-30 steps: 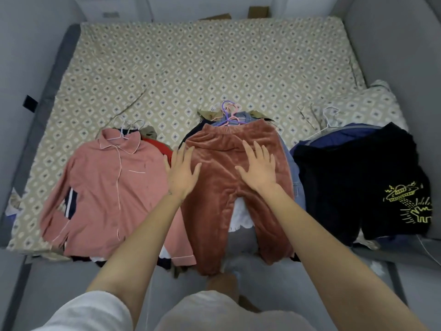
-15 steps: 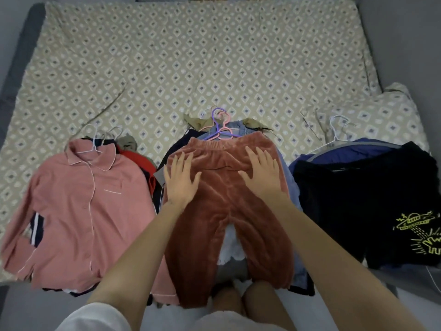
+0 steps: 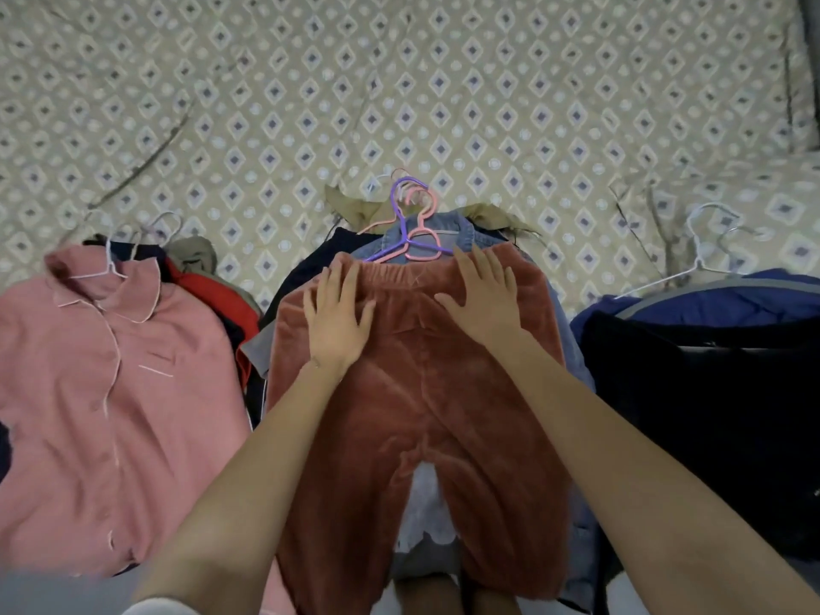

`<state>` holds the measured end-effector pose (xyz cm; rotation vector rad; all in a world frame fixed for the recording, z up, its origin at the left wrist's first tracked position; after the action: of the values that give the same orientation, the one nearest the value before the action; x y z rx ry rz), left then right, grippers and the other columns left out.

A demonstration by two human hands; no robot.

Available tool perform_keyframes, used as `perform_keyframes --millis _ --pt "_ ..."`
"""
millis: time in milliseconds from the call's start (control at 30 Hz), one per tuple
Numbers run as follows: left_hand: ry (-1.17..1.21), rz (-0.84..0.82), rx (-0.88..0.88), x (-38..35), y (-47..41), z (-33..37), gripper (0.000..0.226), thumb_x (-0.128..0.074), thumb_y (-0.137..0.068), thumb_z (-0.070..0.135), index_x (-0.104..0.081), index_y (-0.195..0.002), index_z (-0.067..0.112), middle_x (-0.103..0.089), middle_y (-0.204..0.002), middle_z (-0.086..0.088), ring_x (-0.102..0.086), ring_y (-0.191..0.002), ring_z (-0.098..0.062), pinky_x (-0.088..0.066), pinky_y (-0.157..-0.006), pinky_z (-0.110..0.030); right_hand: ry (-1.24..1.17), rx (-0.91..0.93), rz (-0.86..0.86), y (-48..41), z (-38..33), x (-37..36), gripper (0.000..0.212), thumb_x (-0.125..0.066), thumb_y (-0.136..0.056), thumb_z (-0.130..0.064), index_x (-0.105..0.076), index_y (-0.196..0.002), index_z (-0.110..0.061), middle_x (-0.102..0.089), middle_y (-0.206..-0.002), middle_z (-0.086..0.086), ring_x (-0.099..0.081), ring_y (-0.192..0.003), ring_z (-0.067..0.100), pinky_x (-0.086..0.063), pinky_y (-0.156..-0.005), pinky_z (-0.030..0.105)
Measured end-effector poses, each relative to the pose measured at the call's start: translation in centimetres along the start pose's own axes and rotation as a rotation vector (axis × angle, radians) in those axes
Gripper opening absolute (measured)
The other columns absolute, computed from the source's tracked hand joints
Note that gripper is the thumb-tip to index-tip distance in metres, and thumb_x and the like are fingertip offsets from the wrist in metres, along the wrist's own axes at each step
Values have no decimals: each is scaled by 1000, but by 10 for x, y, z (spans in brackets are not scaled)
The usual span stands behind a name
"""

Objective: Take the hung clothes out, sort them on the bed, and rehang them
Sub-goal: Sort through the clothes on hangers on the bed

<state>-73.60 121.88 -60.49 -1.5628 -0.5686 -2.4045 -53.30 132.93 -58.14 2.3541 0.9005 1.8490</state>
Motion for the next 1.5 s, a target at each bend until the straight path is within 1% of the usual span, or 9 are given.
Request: perform_keyframes --millis 133,233,333,433,700,867,1100,1333,1500 --pt "-8 39 24 -16 -25 3 55 -41 -104 39 -29 -155 21 -17 -164 -7 -13 -151 -28 -9 -120 -53 10 10 -28 -26 7 -22 75 -42 -96 -59 -12 -157 -26 -11 -164 6 -3 -151 25 -1 -121 49" --pt "-23 101 47 -21 -36 2 54 -38 -103 42 -34 -153 21 -34 -156 -10 -32 -142 -33 -21 -116 -54 46 22 -32 -33 15 -35 75 -42 -95 -60 -16 -156 -24 -18 -162 9 -6 -151 27 0 -120 50" --pt "-153 143 60 -21 -44 2 57 -33 -99 48 -45 -145 18 -52 -135 -12 -49 -113 -38 -41 -96 -53 71 20 15 -38 19 -35 74 -49 -93 -59 -35 -149 -13 -37 -149 16 -26 -143 33 -6 -120 50" --pt "-215 105 29 -20 -48 6 55 -33 -94 50 -61 -124 13 -56 -121 -14 -50 -99 -38 -43 -83 -48 97 18 70 -34 21 -31 68 -57 -90 -57 -54 -125 0 -52 -127 23 -45 -123 40 -22 -116 50" --pt "-110 -65 -31 -8 -28 17 41 -52 -99 42 -57 -126 12 -57 -121 -13 -49 -118 -37 -24 -112 -57 -111 -43 101 20 20 -10 44 -52 -96 -50 -56 -99 -6 -57 -99 14 -55 -97 35 -46 -76 45" --pt "67 -104 -118 33 1 30 20 -52 -99 37 -50 -91 18 -61 -91 -11 -58 -89 -35 -43 -76 -45 -221 -3 141 60 -2 34 37 -59 -90 -55 -53 -81 -20 -56 -86 -7 -59 -86 17 -33 -61 30" --pt "122 4 -258 126 67 69 36 -49 -100 45 -59 -90 12 -60 -85 -2 -55 -81 -22 -43 -67 -41 -246 -63 200 126 -18 106 48 -59 -84 -65 -48 -69 -21 -51 -71 -8 -59 -80 18 -36 -62 31" --pt "68 208 -333 188 192 107 44 -37 -99 49 -62 -88 14 -60 -82 -5 -58 -82 -28 -37 -65 -37 -230 87 338 248 -40 163 52 -60 -86 -61 -33 -60 -26 -42 -63 -8 -44 -70 11 -28 -58 32" --pt "31 324 -285 215 298 130 31 -50 -99 40 -64 -88 14 -65 -88 -6 -62 -88 -31 -40 -64 -38 -258 112 420 347 -40 181 53 -59 -86 -62 -36 -60 -22 -48 -65 -7 -43 -69 12 -29 -58 31"
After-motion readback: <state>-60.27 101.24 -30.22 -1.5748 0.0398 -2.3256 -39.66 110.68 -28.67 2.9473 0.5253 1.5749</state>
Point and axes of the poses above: each hand's wrist, its own y-axis away from the middle knuckle, its own x-axis out of the back of the hand, z = x × y, the point moved 7 cm from there along -y, towards the middle knuckle
